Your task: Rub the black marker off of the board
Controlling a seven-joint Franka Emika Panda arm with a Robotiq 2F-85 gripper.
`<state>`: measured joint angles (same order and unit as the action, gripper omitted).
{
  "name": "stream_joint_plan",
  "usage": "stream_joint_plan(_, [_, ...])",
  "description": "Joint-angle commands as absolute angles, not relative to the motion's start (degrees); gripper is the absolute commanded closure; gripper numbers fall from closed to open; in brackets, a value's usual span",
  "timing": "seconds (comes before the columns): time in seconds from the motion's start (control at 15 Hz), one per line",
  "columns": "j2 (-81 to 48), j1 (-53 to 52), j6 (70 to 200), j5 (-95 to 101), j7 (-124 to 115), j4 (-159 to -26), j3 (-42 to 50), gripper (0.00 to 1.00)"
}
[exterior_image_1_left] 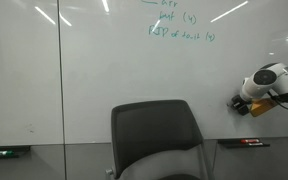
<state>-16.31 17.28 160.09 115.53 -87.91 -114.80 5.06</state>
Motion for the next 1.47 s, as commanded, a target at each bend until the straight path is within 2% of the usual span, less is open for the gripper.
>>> stream_joint_plan(0.0, [-22.9,17.1,161.2,117.2,-89.5,-105.4,3.8,0.67])
stream_joint_plan(1.0, [-19.2,14.9,162.5,117.2,-87.4,-108.3,-1.1,0.67])
stream_joint_plan(1.2, [-16.4,12.8,163.5,103.1,-74.9,-113.2,-0.1,0.67])
stream_joint_plan(1.4, [-11.4,7.4,151.4,88.6,-61.4,-122.1,-0.8,0.67])
